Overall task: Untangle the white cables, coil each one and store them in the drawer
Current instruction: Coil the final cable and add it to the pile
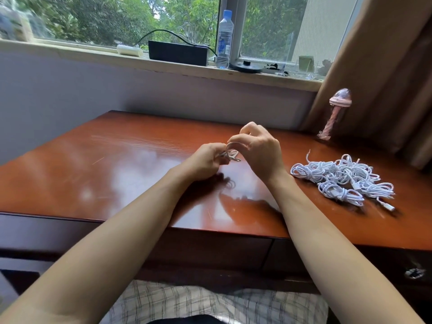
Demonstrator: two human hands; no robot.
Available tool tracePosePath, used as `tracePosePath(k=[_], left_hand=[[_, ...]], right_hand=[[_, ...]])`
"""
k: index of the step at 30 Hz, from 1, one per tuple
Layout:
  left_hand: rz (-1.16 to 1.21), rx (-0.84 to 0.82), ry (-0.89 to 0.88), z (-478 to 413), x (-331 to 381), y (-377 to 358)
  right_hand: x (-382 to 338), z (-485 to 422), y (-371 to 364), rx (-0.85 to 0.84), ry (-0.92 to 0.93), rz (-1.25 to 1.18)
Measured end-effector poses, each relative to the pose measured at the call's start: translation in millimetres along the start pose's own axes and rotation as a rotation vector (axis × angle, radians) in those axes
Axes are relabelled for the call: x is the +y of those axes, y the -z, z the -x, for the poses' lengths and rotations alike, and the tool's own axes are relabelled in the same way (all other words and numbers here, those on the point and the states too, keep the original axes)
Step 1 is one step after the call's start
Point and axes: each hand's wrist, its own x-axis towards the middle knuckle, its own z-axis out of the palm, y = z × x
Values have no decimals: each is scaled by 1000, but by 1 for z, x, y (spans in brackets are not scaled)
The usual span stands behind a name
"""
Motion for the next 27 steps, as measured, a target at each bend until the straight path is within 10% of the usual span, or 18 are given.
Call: tracePosePath(k=[12, 27], left_hand=[[193, -47, 34, 2, 21, -6], [548, 262, 61, -6, 27, -4]], right_hand=[[16, 8, 2, -221, -502, -622], [8, 12, -10, -530, -469, -299]])
